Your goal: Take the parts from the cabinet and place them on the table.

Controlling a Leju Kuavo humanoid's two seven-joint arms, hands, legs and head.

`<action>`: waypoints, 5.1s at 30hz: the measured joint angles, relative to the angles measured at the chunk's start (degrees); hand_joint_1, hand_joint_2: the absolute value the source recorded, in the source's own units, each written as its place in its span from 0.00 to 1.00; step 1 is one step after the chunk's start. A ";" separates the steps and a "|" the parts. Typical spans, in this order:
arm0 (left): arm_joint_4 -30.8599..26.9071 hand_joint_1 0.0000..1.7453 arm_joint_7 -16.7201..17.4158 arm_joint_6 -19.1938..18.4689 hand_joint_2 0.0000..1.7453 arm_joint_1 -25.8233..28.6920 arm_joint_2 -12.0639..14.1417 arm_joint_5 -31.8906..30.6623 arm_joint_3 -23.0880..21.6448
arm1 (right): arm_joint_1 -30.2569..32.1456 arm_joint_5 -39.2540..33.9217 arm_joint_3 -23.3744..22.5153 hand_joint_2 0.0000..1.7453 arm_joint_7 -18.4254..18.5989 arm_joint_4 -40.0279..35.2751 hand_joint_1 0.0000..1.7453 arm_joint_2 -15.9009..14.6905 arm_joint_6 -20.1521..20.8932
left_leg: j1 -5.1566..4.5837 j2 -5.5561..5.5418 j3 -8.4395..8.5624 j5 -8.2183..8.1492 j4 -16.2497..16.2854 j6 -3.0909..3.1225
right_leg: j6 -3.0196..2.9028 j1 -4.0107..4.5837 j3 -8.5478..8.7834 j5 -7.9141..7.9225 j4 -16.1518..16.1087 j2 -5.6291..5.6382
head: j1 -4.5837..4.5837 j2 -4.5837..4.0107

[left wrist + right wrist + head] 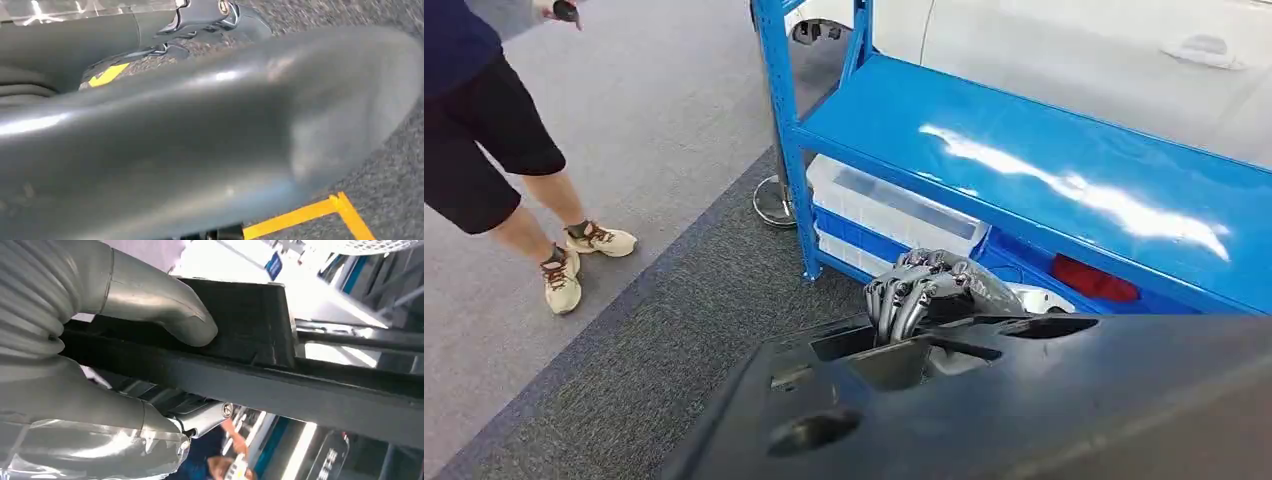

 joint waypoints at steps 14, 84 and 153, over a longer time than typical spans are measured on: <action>0.02 0.00 -0.20 -0.06 0.00 -0.20 -0.35 0.28 -0.76 | -6.72 -3.58 0.19 1.00 3.17 0.98 1.00 -0.56 0.38 | -0.64 -0.65 9.78 8.70 -19.84 4.12 | 2.58 0.14 -6.08 -9.10 15.32 1.97 | 0.15 0.00; 0.15 0.00 2.14 -0.72 0.00 0.43 -1.77 2.71 -4.79 | -8.38 0.63 4.79 1.00 0.83 4.15 1.00 -1.86 -0.63 | -0.28 -8.37 8.46 8.67 -18.67 2.86 | 1.67 0.41 -1.15 0.20 0.38 5.93 | 1.79 0.00; 0.37 0.00 6.21 -5.36 0.00 -0.01 -1.25 4.20 -7.69 | -10.10 1.53 5.25 1.00 3.04 5.90 1.00 -0.11 -1.73 | 0.02 -0.11 -0.26 0.04 -0.47 0.95 | -0.17 0.33 -0.17 -0.24 -0.19 -0.10 | 1.22 0.00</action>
